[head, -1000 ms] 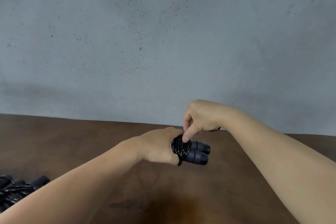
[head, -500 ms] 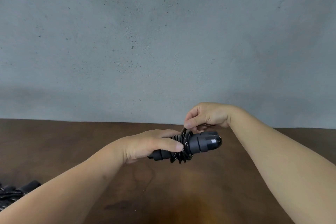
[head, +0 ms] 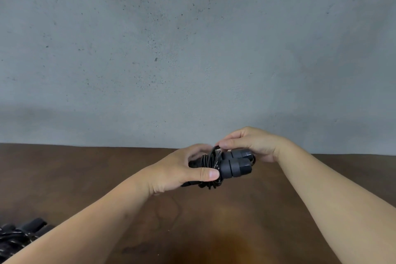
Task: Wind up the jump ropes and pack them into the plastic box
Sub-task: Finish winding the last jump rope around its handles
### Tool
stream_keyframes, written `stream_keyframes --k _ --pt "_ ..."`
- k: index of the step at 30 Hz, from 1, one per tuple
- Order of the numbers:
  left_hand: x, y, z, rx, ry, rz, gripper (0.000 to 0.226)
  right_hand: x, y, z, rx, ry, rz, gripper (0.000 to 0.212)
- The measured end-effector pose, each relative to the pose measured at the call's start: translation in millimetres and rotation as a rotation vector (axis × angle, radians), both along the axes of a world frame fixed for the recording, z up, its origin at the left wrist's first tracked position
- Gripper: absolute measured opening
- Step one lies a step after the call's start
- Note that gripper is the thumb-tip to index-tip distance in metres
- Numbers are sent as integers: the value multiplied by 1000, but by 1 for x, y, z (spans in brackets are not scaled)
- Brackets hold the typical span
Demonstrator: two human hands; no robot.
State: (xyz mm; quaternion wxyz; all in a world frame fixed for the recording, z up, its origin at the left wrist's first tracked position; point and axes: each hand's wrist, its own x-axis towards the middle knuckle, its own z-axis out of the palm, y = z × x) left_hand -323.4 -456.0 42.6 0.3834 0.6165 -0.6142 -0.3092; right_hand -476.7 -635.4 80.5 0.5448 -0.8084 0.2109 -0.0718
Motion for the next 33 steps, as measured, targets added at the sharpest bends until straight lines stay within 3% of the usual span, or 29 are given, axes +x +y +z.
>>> stream_keyframes --k 3,7,11,17,21,25,27,30,33 --pt "1 -3 -2 -34 -44 35 94 4 1 0 -254 8 -110 32" --pt "0 -4 -11 -64 -189 67 74 18 2 4 -511 74 -143 30" --pt "2 -8 -24 -113 -306 195 71 30 14 7 -641 125 -136 29" --pt "7 -8 -34 -207 -480 334 75 40 25 -3 -413 59 -207 30" --pt "10 -9 -38 -213 -429 369 72 41 31 -7 -329 -3 -286 27" --pt "11 -8 -38 -174 -275 334 66 40 35 -12 -465 -93 -394 14" --pt "11 -10 -36 -178 -269 329 64 38 36 -11 -528 -98 -437 18" --pt "15 -12 -35 -178 -295 355 67 35 38 -9 -627 30 -424 36" --pt "16 -13 -39 -165 -307 373 69 33 41 -10 -661 123 -440 34"
